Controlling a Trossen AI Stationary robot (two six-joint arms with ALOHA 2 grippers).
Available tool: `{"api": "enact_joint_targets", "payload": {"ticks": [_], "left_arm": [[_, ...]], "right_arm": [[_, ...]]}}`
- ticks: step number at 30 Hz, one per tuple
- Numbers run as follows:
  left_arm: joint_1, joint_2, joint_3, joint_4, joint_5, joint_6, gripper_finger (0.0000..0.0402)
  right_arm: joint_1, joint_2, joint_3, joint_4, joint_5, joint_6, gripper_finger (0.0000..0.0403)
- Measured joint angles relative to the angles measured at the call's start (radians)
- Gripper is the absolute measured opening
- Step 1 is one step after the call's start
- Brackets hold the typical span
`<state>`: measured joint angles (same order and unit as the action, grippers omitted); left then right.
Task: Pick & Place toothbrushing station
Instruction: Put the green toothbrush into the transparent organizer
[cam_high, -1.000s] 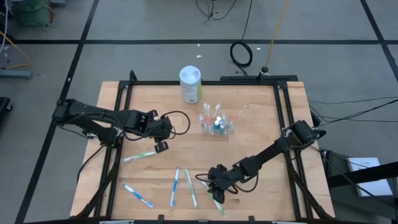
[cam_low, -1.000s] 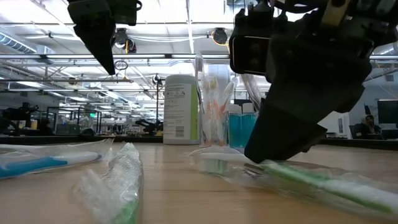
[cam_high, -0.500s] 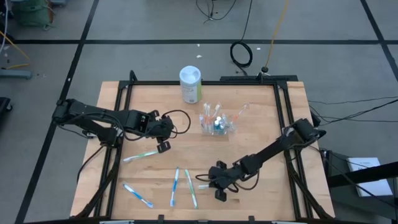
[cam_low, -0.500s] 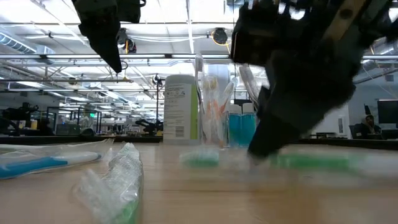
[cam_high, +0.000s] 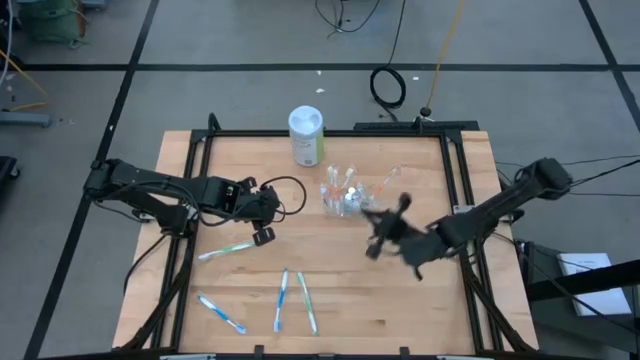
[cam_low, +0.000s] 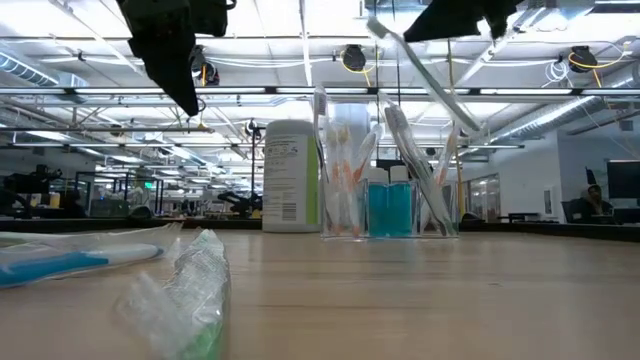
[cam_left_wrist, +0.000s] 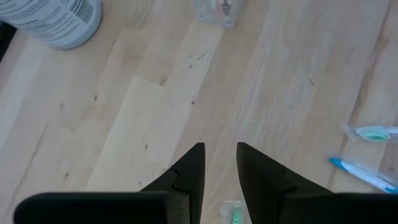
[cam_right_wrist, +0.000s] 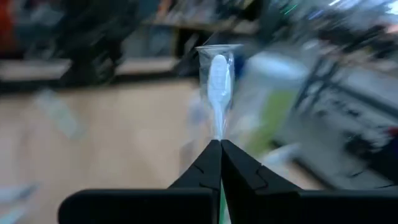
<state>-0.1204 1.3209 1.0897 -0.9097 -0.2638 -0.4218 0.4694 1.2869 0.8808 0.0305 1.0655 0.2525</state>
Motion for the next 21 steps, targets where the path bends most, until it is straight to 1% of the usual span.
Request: {"api": "enact_joint_targets", "payload": {"ticks": [1, 2, 5, 7, 10, 12, 13, 15, 19, 21], "left_arm": [[0.000, 0.000, 0.000, 0.001, 0.000, 0.002, 0.0097], [0.000, 0.000, 0.000, 0.003, 0.000, 0.008, 0.0097], [0.000, 0.000, 0.000, 0.013, -0.001, 0.032, 0.0097], [0.000, 0.000, 0.000, 0.037, -0.001, 0.036, 0.0097], [0.000, 0.000, 0.000, 0.064, -0.001, 0.036, 0.0097], [0.000, 0.000, 0.000, 0.071, -0.001, 0.036, 0.0097], [0.000, 0.000, 0.000, 0.075, -0.001, 0.037, 0.0097], [0.000, 0.000, 0.000, 0.078, -0.001, 0.052, 0.0097], [0.000, 0.000, 0.000, 0.080, -0.007, 0.073, 0.0097], [0.000, 0.000, 0.000, 0.091, -0.020, 0.065, 0.0097]], "right_arm": [[-0.010, -0.031, -0.055, 0.115, 0.036, -0.065, 0.0002], [-0.026, -0.054, -0.116, 0.255, 0.047, -0.131, 0.0002], [-0.081, -0.087, -0.301, 0.677, -0.001, -0.295, 0.0002], [-0.126, -0.081, -0.411, 0.919, -0.037, -0.361, 0.0002], [-0.199, -0.057, -0.535, 1.175, -0.077, -0.466, 0.0001], [-0.248, -0.041, -0.583, 1.315, -0.128, -0.529, 0.0001], [-0.274, -0.035, -0.595, 1.364, -0.161, -0.547, 0.0001], [-0.315, -0.024, -0.607, 1.385, -0.207, -0.546, 0.0001], [-0.353, 0.007, -0.609, 1.315, -0.258, -0.444, 0.0001], [-0.357, 0.030, -0.609, 1.280, -0.251, -0.395, 0.0001]]}}
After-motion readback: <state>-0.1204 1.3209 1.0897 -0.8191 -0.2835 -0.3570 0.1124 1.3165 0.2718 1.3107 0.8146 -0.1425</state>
